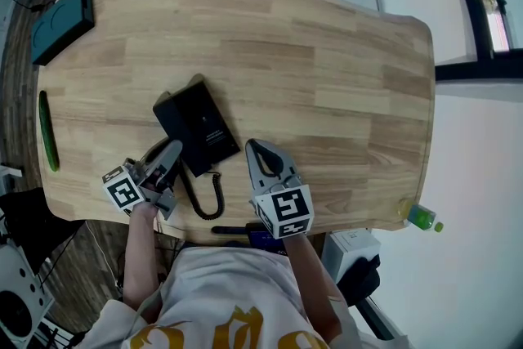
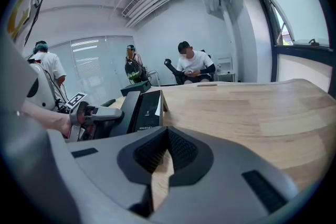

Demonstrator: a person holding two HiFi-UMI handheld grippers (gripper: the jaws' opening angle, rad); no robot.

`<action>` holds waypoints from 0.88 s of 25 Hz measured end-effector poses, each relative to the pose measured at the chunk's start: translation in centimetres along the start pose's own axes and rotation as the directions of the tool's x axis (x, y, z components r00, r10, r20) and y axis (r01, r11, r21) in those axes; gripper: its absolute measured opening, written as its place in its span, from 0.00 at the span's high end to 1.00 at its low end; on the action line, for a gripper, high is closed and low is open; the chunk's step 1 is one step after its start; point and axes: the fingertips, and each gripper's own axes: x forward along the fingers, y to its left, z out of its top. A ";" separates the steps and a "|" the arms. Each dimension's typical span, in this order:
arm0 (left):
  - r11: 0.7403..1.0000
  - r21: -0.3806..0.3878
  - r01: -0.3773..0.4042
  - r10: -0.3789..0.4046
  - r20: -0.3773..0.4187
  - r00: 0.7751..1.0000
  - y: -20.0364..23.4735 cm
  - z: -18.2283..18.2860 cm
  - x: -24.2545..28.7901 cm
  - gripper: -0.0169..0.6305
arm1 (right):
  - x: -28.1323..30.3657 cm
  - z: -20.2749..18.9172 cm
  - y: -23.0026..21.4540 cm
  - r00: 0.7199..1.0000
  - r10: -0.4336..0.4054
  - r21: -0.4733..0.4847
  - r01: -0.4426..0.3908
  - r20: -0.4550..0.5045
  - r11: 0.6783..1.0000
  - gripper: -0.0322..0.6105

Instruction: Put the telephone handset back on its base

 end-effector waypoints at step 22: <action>0.998 0.001 -0.066 0.066 0.009 0.998 0.3 -0.1 -0.1 0.86 | -0.2 -0.2 -0.5 1.000 0.006 -0.002 -0.006 0.000 1.000 0.94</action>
